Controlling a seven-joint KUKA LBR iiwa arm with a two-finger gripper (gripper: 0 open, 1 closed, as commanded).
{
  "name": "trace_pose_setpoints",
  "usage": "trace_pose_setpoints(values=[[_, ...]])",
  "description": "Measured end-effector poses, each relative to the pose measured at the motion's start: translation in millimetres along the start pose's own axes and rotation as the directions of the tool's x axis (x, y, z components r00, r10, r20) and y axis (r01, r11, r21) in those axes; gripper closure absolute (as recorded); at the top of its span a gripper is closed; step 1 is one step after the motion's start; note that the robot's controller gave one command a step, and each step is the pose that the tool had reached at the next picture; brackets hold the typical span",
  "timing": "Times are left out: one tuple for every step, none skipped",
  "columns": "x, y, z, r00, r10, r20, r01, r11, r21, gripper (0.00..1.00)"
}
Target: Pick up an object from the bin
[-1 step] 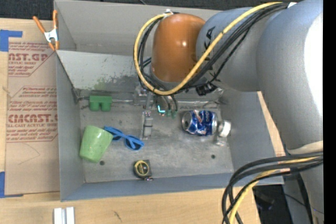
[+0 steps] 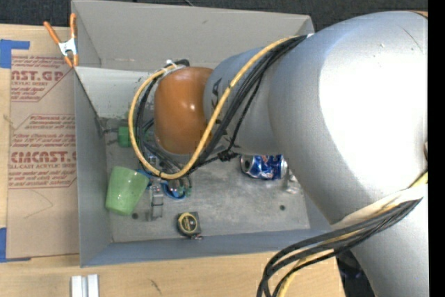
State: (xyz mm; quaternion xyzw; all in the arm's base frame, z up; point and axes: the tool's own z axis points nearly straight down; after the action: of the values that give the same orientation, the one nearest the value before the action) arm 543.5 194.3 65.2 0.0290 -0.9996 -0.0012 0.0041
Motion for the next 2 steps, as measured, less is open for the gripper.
trace_pose_setpoints(values=[[0.2,49.7,-36.4,1.000,-0.021,0.010,0.021,1.000,0.000,0.00],[0.3,33.4,-48.4,0.999,0.046,0.010,-0.046,0.999,0.001,0.00]])
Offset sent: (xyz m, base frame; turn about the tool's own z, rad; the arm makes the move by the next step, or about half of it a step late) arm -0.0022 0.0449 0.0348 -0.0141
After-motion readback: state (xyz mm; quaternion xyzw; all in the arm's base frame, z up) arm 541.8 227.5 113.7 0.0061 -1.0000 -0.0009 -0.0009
